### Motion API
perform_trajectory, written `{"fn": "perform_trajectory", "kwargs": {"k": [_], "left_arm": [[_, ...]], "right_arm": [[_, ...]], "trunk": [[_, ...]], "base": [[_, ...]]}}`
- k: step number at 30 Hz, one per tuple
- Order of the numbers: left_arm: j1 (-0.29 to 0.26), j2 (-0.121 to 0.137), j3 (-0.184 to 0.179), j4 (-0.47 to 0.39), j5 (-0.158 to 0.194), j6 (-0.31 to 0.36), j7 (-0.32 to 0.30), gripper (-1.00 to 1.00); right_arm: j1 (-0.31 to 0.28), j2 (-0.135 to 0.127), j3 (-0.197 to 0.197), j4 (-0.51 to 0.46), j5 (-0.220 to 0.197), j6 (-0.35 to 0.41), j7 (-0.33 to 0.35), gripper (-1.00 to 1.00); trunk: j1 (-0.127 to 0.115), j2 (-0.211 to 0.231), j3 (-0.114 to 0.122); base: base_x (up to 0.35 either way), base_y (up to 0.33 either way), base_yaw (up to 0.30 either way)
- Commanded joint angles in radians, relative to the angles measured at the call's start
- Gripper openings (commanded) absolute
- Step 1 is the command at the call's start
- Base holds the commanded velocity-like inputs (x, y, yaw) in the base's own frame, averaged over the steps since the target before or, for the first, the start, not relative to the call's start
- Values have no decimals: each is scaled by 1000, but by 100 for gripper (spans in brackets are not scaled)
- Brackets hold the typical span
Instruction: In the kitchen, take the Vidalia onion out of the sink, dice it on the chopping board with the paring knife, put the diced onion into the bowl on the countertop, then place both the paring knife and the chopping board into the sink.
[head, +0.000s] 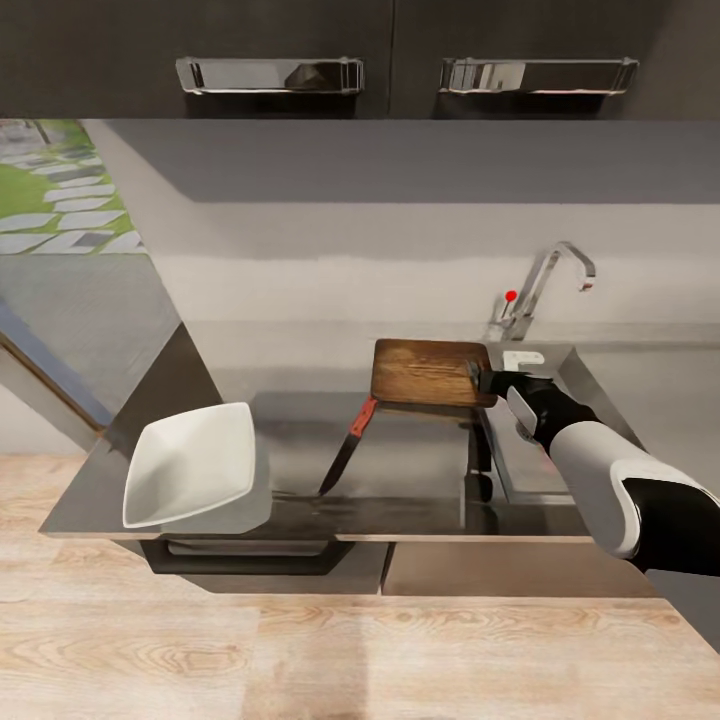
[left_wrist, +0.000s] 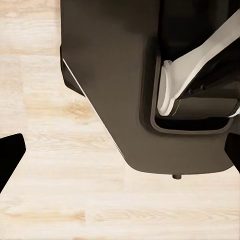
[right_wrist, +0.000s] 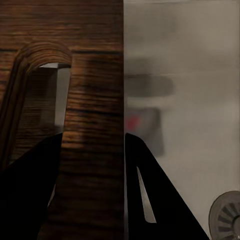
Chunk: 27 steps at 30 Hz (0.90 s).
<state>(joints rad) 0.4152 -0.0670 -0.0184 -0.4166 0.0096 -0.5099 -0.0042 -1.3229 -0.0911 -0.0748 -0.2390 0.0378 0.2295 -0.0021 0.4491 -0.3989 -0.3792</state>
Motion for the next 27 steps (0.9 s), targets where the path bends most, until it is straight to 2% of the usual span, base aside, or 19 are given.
{"fn": "perform_trajectory", "kwargs": {"k": [1, 12, 27], "left_arm": [[1, 0, -1, -1, 1, -1, 0, 100], [1, 0, -1, -1, 1, -1, 0, 100], [1, 1, -1, -2, 1, -1, 0, 100]], "right_arm": [[1, 1, 23, 0, 24, 6, -26, -100], [1, -1, 23, -1, 24, 6, -24, -100], [1, -1, 23, -2, 23, 7, -24, -100]], "trunk": [[1, -1, -2], [1, -1, -1], [1, -1, 21]], "base": [[1, 0, 0], [0, 0, -1], [7, 3, -87]]}}
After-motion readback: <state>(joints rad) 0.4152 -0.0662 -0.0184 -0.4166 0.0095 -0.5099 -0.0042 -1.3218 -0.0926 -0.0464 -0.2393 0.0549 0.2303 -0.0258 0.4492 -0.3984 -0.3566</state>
